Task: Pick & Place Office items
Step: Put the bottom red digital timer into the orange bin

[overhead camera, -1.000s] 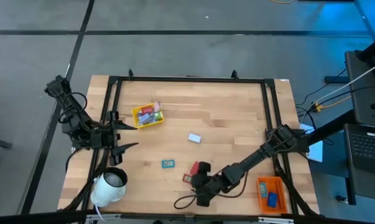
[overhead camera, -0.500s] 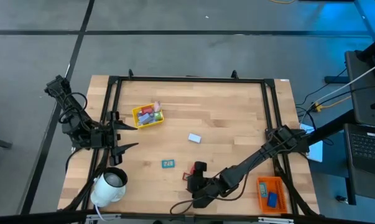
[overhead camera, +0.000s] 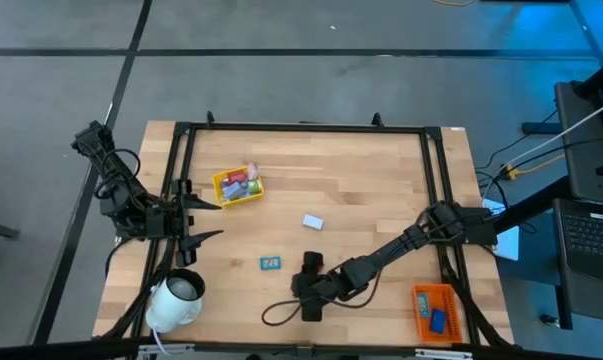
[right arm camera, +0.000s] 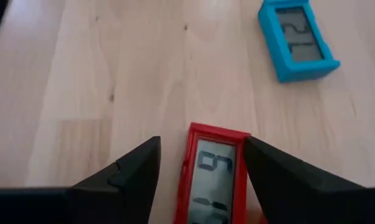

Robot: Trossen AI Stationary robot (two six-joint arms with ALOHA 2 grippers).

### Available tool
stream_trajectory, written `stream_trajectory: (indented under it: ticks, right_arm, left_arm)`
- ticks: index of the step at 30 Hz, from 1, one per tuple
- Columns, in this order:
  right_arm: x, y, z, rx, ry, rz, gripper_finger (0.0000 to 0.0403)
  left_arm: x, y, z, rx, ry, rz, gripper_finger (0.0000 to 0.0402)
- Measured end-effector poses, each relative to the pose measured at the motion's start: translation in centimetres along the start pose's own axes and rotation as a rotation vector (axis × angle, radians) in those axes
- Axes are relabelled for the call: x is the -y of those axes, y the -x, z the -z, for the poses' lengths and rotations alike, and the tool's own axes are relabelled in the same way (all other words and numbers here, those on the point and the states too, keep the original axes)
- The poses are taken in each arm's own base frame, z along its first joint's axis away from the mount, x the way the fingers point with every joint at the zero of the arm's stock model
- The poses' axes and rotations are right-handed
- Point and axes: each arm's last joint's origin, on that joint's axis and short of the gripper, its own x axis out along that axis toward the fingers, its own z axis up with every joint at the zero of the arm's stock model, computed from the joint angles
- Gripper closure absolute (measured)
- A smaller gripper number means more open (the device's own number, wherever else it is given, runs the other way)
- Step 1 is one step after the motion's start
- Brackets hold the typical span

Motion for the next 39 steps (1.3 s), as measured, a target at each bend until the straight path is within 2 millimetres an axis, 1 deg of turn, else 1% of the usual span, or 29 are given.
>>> stream_trajectory:
  ticks: [4,12,16,18,20,23,30,33,35,37,39]
  right_arm:
    - [0.3,-1.1,0.5,-0.009,-0.012,0.002,0.0169]
    - [0.3,-1.1,0.5,-0.009,0.004,0.014,0.0169]
    - [0.2,-1.0,0.6,0.003,0.008,0.052,0.0171]
    - [0.2,-1.0,0.6,0.012,0.012,0.073,0.0178]
    - [0.2,-1.0,0.6,0.014,0.012,0.08,0.0192]
    - [0.2,-1.0,0.6,0.013,0.018,0.074,0.0228]
    - [0.1,-1.0,0.0,0.069,0.067,0.051,0.0352]
    - [-0.5,0.2,-1.6,0.134,0.097,0.069,0.0354]
    - [-1.0,1.5,-2.8,0.155,0.12,0.108,0.0354]
    - [-1.3,2.7,-3.3,0.106,0.142,0.16,0.0354]
    - [-1.4,4.2,-3.0,-0.007,0.138,0.22,0.0354]
  left_arm:
    - [0.0,0.0,0.0,-0.003,-0.002,0.002,0.018]
    - [0.1,0.0,0.1,-0.004,0.0,0.005,0.018]
    - [0.1,0.0,0.1,-0.003,0.001,0.007,0.018]
    - [0.1,0.0,0.1,-0.003,0.002,0.007,0.018]
    - [0.1,0.0,0.1,-0.003,0.002,0.007,0.018]
    - [0.1,0.0,0.1,-0.003,0.002,0.007,0.018]
    - [0.1,0.0,0.1,-0.003,0.002,0.007,0.018]
    - [0.1,0.0,0.1,-0.003,0.002,0.007,0.018]
    - [0.1,0.0,0.1,-0.003,0.001,0.007,0.018]
    - [0.1,0.0,0.1,-0.003,0.002,0.007,0.018]
    - [0.1,0.0,0.1,-0.003,0.002,0.007,0.018]
